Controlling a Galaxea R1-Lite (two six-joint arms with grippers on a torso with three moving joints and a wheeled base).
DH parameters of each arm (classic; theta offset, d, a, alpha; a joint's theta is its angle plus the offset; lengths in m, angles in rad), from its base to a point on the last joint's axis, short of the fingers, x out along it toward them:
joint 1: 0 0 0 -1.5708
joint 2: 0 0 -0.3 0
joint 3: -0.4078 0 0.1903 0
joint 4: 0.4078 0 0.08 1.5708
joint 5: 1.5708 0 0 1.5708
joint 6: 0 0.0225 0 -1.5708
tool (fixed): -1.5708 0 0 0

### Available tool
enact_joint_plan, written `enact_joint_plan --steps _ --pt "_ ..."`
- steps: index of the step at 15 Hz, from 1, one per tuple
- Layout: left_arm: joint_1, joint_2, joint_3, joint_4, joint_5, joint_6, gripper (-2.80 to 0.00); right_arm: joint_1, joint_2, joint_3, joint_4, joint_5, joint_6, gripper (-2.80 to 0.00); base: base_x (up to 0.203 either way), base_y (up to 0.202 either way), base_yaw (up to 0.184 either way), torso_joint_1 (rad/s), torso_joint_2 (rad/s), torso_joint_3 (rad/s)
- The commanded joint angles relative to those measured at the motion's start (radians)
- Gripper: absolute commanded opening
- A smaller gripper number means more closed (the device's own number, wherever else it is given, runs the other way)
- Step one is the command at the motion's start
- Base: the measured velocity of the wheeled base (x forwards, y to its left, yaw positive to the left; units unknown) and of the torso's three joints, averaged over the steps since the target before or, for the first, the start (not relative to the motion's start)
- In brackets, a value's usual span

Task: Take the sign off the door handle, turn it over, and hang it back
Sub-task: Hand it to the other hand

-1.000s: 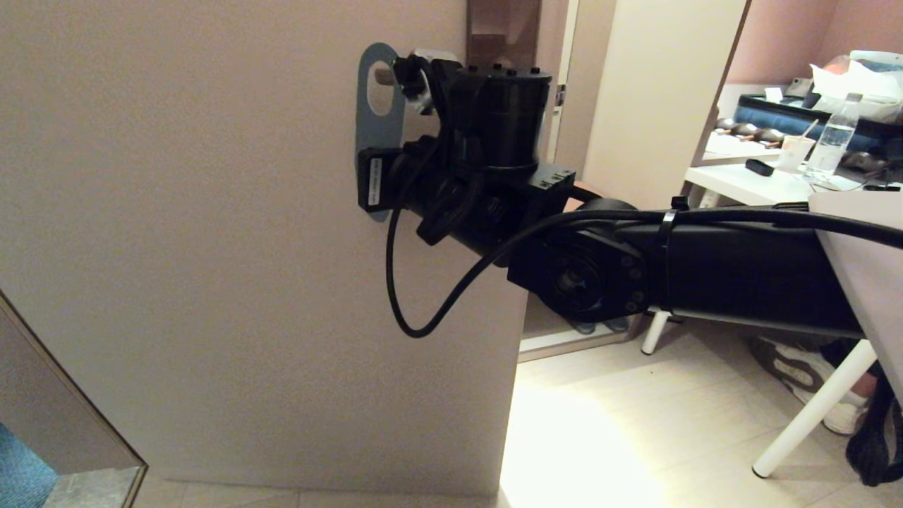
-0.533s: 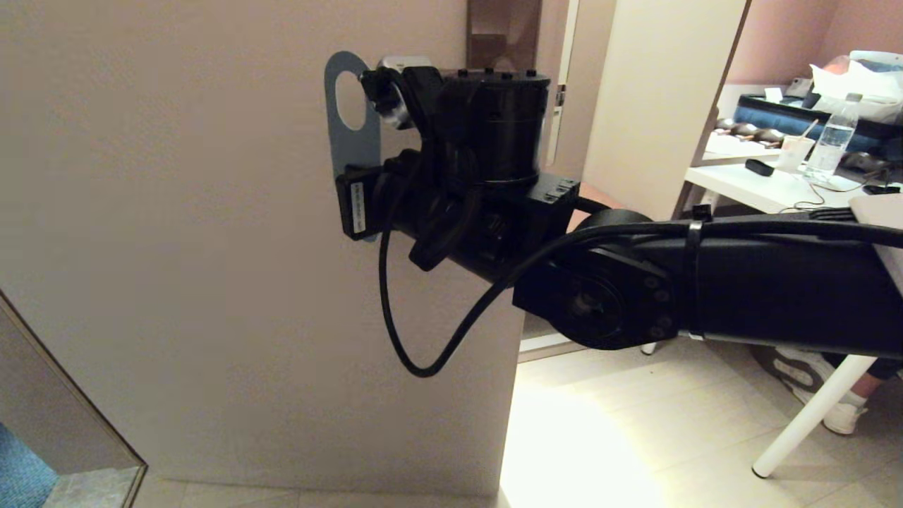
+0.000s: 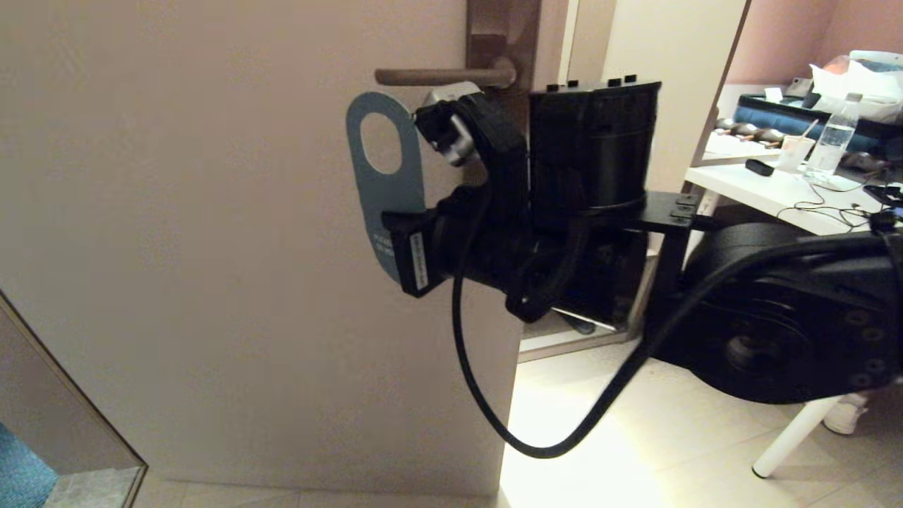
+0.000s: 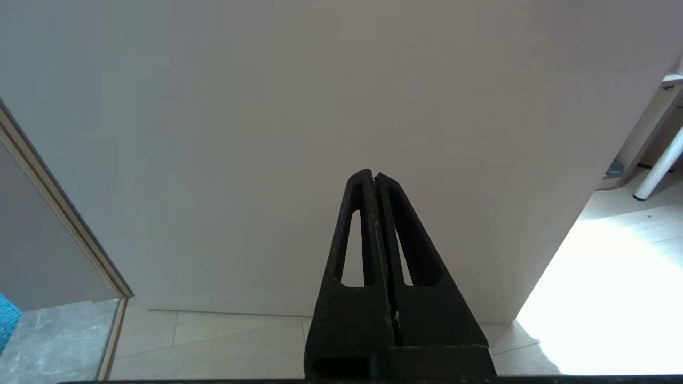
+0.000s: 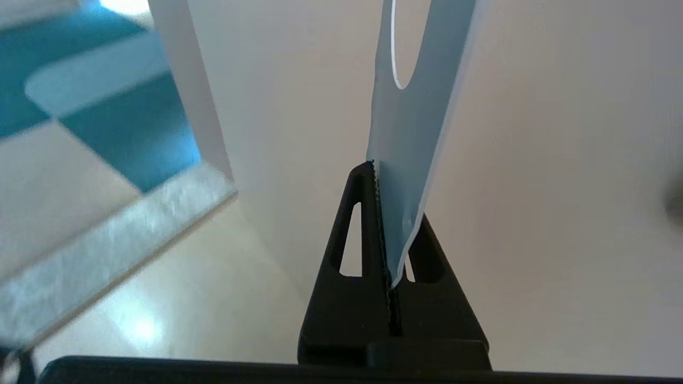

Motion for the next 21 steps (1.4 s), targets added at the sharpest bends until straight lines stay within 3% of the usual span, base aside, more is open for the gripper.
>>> enact_joint_plan --steps 1,4,6,13,21 --pt "0.000 0.000 0.000 0.000 0.000 0.000 -2.80 -0.001 -0.094 0.082 -0.002 0.001 -0.001 -2.80 0.000 0.000 0.000 0.000 0.00 0.000" --pt "0.000 0.000 0.000 0.000 0.000 -0.001 -2.80 -0.030 -0.185 0.189 0.013 0.001 -0.002 -2.80 0.000 0.000 0.000 0.000 0.00 0.000" --pt "0.000 0.000 0.000 0.000 0.000 0.001 -2.80 -0.062 -0.224 0.212 0.073 0.000 0.001 -2.80 0.000 0.000 0.000 0.000 0.00 0.000" --pt "0.000 0.000 0.000 0.000 0.000 -0.001 -2.80 -0.114 -0.272 0.267 0.080 -0.001 -0.002 -2.80 0.000 0.000 0.000 0.000 0.00 0.000" --pt "0.000 0.000 0.000 0.000 0.000 0.001 -2.80 -0.120 -0.294 0.369 -0.030 0.034 0.008 -2.80 0.000 0.000 0.000 0.000 0.00 0.000"
